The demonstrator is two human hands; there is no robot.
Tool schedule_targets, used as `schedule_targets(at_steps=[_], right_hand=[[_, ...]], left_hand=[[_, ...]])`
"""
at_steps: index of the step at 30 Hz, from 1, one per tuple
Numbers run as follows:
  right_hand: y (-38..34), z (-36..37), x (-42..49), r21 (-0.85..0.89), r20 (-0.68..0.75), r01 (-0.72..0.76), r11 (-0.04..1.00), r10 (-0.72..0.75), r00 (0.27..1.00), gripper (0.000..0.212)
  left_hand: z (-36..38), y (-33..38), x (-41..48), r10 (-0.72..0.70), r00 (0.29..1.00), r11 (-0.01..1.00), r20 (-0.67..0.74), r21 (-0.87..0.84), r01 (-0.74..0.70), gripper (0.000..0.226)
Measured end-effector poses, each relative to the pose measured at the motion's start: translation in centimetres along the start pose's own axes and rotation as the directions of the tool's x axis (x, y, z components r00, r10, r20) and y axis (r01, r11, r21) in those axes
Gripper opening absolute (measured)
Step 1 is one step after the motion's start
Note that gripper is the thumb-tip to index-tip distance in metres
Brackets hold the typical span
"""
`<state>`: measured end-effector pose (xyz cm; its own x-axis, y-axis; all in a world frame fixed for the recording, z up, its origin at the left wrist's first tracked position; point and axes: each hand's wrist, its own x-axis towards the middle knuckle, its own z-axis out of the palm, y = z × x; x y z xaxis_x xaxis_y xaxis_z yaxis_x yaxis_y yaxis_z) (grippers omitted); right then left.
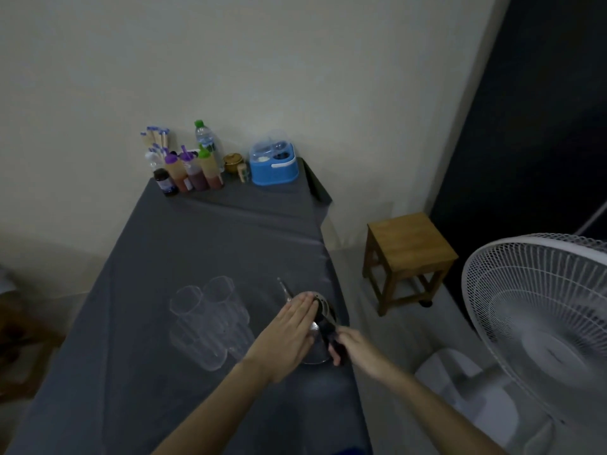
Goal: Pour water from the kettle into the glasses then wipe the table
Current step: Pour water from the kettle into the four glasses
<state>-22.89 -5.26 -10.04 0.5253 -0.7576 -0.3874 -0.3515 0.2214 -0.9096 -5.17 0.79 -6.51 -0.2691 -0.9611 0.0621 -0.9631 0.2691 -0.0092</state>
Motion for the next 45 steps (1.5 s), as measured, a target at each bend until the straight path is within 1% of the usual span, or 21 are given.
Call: schedule_targets(at_steps=[1,3,4,6,8,10,12,13,16,19,24,26,29,31,33,35,38,41,42,44,45], right_hand=[[0.1,-1.2,0.0,-0.006,0.005,-0.019,1.0,0.019,1.0,0.031],[0.1,-2.5,-0.1,-0.001,-0.008,-0.044,0.999,0.044,0.999,0.04],[0.0,-2.8,-0.2,0.011,-0.027,-0.036,0.999,0.036,0.999,0.043],[0.1,-2.5,-0.2,0.065,-0.079,-0.039,0.997,0.044,0.996,0.042],[0.2,-1.6,-0.2,0.17,-0.179,-0.052,0.984,0.083,0.98,0.037],[0.5,-0.5,-0.1,0.31,-0.28,-0.077,0.948,0.169,0.945,0.034],[0.4,0.2,-0.3,0.422,-0.337,-0.07,0.904,0.228,0.913,0.035],[0.2,0.4,-0.4,0.451,-0.355,-0.062,0.89,0.242,0.903,0.035],[-0.6,0.8,-0.7,0.498,-0.388,-0.047,0.866,0.271,0.881,0.032],[-1.3,1.4,-0.7,0.503,-0.43,-0.022,0.864,0.272,0.861,0.032],[-2.4,1.9,-1.2,0.453,-0.456,-0.01,0.891,0.241,0.857,0.035],[-3.1,1.8,-1.5,0.375,-0.458,-0.012,0.927,0.196,0.867,0.038],[-5.1,1.7,-2.0,0.281,-0.461,-0.015,0.959,0.149,0.875,0.036],[-6.5,1.7,-2.6,0.223,-0.455,-0.011,0.975,0.114,0.883,0.032],[-7.8,1.9,-3.0,0.179,-0.445,0.033,0.983,0.051,0.894,0.03],[-9.0,2.2,-3.4,0.139,-0.442,0.061,0.988,0.007,0.897,0.029],[-10.7,2.6,-3.6,0.065,-0.453,0.064,0.996,-0.028,0.891,0.025],[-12.0,3.1,-3.9,-0.003,-0.452,0.065,0.998,-0.06,0.89,0.026],[-12.3,3.2,-4.0,-0.025,-0.454,0.064,0.998,-0.068,0.888,0.027],[-12.5,3.4,-4.1,-0.064,-0.454,0.068,0.996,-0.09,0.887,0.028],[-12.6,3.6,-4.2,-0.085,-0.454,0.064,0.994,-0.096,0.886,0.028]], left_hand=[[0.3,0.7,0.0,0.003,1.0,1.0,-0.008,0.011,-0.003,0.057],[0.9,2.1,0.3,-0.017,1.0,0.999,-0.022,0.044,0.018,0.06],[1.0,2.7,0.4,-0.035,0.999,0.999,-0.022,0.04,0.036,0.061],[0.9,3.5,0.6,-0.087,0.996,0.996,-0.007,0.009,0.087,0.062],[0.8,3.9,0.6,-0.116,0.993,0.993,0.006,0.003,0.116,0.061],[0.5,4.0,0.6,-0.132,0.991,0.991,0.015,-0.012,0.132,0.059],[0.2,4.1,0.6,-0.137,0.99,0.99,0.018,-0.027,0.138,0.058],[0.0,4.2,0.6,-0.132,0.991,0.991,0.016,-0.023,0.132,0.058],[-0.3,4.0,0.6,-0.113,0.992,0.993,0.054,-0.017,0.114,0.058],[-0.5,3.6,0.5,-0.117,0.988,0.993,0.099,-0.008,0.118,0.058],[-1.7,2.9,0.1,-0.159,0.987,0.987,0.024,-0.033,0.16,0.06],[-2.4,2.6,-0.3,-0.148,0.989,0.988,0.003,-0.053,0.148,0.062],[-3.2,2.1,-1.3,-0.157,0.984,0.988,-0.082,-0.023,0.156,0.061],[-4.0,1.9,-2.1,-0.16,0.977,0.987,-0.143,-0.057,0.153,0.061],[-5.2,1.7,-2.8,-0.182,0.965,0.978,-0.189,-0.132,0.159,0.061],[-6.4,1.6,-3.5,-0.219,0.958,0.961,-0.185,-0.21,0.18,0.061],[-7.5,1.4,-4.3,-0.266,0.951,0.931,-0.16,-0.298,0.21,0.062],[-7.8,1.1,-4.7,-0.289,0.944,0.9,-0.158,-0.382,0.212,0.079],[-7.7,1.0,-4.8,-0.291,0.944,0.892,-0.158,-0.402,0.207,0.078],[-7.7,0.7,-5.0,-0.288,0.948,0.877,-0.135,-0.435,0.204,0.065],[-7.9,0.6,-5.2,-0.288,0.951,0.866,-0.115,-0.456,0.207,0.063]])
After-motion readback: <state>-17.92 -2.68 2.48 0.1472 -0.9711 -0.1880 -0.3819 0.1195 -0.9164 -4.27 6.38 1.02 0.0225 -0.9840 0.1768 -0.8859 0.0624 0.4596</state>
